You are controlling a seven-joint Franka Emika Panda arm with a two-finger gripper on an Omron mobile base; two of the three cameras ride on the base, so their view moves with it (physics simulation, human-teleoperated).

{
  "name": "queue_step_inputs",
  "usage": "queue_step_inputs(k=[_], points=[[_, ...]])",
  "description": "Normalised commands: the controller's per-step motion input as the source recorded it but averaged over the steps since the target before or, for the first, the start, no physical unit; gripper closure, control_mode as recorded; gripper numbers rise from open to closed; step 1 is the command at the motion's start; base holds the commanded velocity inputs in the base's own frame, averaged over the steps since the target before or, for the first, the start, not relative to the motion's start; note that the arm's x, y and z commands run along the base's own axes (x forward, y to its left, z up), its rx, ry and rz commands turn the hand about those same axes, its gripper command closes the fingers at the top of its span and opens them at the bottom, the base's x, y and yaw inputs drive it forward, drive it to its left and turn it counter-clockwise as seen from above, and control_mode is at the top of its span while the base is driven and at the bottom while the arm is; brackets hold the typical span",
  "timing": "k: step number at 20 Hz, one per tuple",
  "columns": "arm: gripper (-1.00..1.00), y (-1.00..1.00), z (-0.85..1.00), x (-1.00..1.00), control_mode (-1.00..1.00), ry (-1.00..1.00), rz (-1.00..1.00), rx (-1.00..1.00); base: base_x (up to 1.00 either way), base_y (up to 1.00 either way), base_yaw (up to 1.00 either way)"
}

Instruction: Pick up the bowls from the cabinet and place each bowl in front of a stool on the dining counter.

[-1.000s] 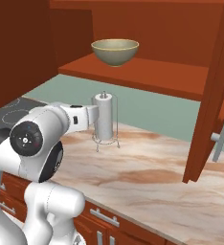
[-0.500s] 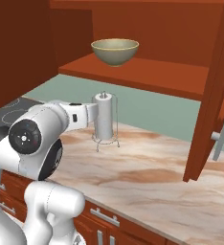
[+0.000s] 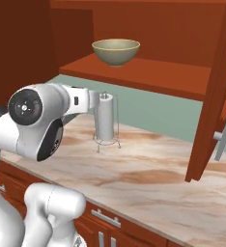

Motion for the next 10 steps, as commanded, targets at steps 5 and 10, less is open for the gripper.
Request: queue_step_inputs(k=[5,10], points=[[-1.00,0.00,0.00,0.04,-1.00,0.18,-0.01,0.47,0.00,0.00,0.00],[-1.00,0.00,0.02,0.06,-1.00,0.07,-0.10,0.52,0.00,0.00,0.00]])
